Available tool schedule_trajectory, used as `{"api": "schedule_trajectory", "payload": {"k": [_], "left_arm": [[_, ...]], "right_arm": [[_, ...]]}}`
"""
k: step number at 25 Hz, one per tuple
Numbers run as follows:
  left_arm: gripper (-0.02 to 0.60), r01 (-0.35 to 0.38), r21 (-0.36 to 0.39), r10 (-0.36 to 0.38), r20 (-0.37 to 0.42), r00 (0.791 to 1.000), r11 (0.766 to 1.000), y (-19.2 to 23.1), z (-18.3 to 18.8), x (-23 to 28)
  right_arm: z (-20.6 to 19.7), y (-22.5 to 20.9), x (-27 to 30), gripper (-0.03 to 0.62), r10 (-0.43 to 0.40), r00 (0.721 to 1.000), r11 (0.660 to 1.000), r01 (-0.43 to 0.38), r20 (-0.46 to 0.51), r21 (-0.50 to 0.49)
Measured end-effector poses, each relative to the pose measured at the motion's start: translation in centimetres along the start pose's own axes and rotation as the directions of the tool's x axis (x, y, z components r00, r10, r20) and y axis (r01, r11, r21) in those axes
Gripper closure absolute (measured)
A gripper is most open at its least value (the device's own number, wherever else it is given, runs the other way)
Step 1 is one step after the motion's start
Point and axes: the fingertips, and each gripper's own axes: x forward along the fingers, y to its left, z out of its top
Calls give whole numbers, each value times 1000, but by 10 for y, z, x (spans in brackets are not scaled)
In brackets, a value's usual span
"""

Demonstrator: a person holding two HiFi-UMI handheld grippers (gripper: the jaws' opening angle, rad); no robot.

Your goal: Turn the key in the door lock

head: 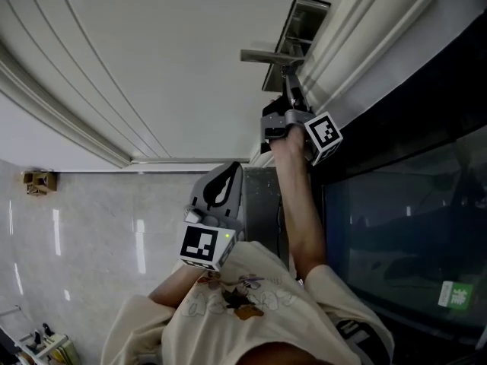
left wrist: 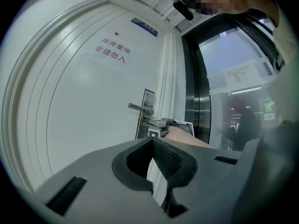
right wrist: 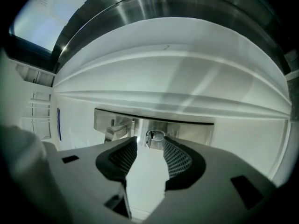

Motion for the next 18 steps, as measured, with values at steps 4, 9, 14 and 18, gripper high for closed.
{"api": "schedule_trajectory", "payload": {"k": [4,9,14,18], "left_arm": [[577,14,-3,-14,5,1000,1000,-7,0,-8],[575,12,-15,-12,5,1000,1000,-16,2,-16],[575,71,-38,-71,12,997,997,-27,3,-22],[575,90,-50,-89,15,996,995,-27,2,-22]], "right_arm": [[-9,5,-36,434,-18,999,999,17,-48,-27],[-10,30,-88,523,10,992,985,-31,-126,-170],[-35,66,-134,573,55,961,858,-184,-272,-479],[-71,63,-159,585,-19,922,700,-263,-386,-664]]}}
